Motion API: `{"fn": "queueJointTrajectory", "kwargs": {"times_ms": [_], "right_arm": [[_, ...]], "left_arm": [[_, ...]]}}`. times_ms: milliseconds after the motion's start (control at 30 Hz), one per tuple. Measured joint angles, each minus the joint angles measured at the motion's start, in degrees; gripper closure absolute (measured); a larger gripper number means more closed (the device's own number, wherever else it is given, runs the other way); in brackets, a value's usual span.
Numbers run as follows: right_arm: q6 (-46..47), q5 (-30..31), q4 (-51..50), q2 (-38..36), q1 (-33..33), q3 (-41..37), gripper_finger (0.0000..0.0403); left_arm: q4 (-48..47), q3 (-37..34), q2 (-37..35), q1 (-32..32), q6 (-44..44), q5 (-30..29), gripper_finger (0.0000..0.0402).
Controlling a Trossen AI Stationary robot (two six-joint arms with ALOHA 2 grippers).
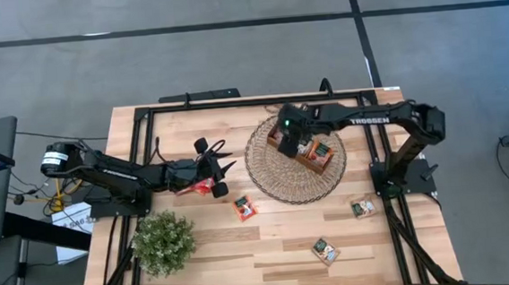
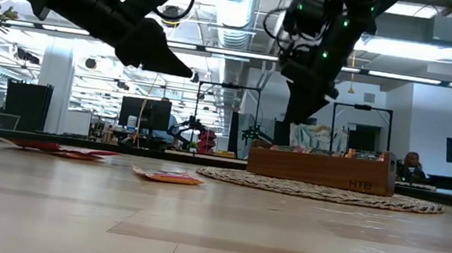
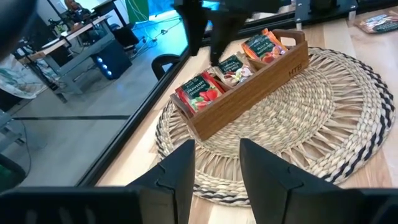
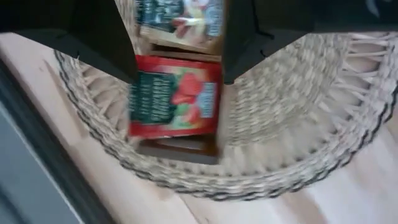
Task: Pick & Place Tea
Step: Put the brown tea bag into the middle section of the wooden organizer
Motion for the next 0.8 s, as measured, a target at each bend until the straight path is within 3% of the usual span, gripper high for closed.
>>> {"fn": "queueJointTrajectory", "kwargs": {"times_ms": [200,400,600,800], "right_arm": [[-0.1,-2.9,-3.7,-0.2,-6.4,0.0,0.0189],[0.8,3.6,-10.7,-6.0,-5.0,-1.6,0.0204],[10.8,8.4,-12.6,-20.6,4.2,-9.6,0.0231],[26.9,8.2,-14.5,-32.6,22.8,-16.9,0.0257]], "left_arm": [[-1.1,0.0,0.0,0.0,-0.1,0.0,0.0282],[-2.4,0.0,0.0,0.0,-0.6,0.0,0.0282],[-5.0,0.0,0.0,-0.6,-4.0,0.6,0.0282],[-3.8,0.0,0.0,-2.1,-3.8,3.9,0.0282]]}}
